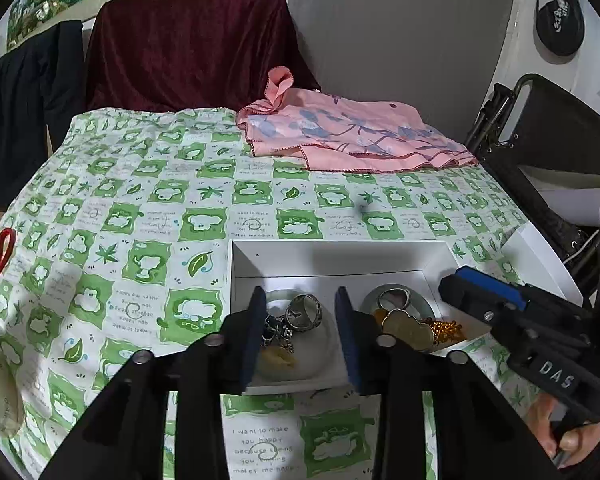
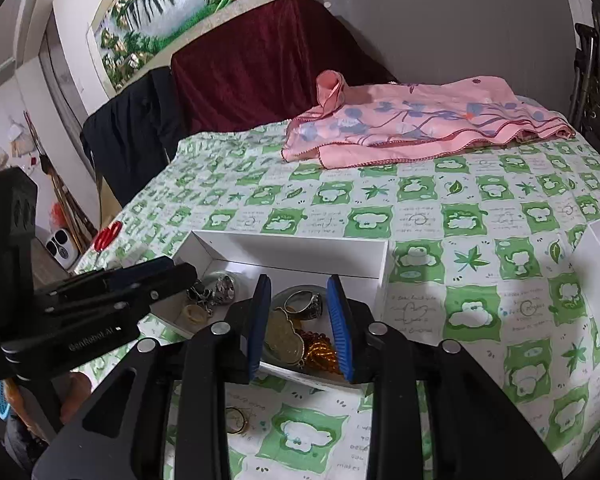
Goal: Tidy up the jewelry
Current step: 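Lower the gold ring and jade pendant into the bangles in the box, then open both tools and withdraw them from the box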
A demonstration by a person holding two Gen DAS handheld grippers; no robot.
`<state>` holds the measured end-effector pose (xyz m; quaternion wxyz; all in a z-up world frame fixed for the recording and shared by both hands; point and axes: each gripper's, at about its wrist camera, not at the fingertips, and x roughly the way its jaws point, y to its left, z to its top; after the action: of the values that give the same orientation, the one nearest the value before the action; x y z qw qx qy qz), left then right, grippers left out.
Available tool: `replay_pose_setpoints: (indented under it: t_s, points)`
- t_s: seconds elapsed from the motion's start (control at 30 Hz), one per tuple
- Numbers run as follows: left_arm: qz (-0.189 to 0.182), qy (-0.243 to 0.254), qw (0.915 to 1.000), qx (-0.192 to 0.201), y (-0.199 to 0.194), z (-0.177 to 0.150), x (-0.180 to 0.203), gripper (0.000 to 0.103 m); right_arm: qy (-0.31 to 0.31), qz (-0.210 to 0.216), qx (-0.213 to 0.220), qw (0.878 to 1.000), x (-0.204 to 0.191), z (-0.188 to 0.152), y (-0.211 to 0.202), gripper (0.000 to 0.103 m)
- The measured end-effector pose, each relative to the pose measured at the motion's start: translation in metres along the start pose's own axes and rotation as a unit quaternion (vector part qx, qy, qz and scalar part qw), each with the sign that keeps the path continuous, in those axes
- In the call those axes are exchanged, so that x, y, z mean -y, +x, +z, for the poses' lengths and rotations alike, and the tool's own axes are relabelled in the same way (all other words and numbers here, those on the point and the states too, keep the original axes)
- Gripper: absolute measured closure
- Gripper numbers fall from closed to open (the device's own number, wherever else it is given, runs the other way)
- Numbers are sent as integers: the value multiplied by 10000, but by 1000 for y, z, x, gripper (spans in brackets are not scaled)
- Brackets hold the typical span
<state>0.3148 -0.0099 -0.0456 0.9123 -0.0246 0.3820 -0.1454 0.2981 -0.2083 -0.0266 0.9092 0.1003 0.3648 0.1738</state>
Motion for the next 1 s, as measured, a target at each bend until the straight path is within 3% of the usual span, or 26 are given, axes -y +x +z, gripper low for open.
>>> replay_pose_setpoints:
  t_s: [0.27,0.4,0.8,1.0]
  points:
    - [23,-203,9997,96,-7,-3,-10,55,153,34,49,9999,4,-4,-8,73]
    - [79,-302,9993,183,-15,-7,-16,49,145,-20,149,9998,2,-8,-16,58]
    - [396,-377,9985,49,-26,-34,-26,44,-261,-328,352,9985,-19,-36,-36,36]
    - [434,-504,9978,0,-36,-49,-34,43,-118,-429,501,9977,-14,-45,-47,23]
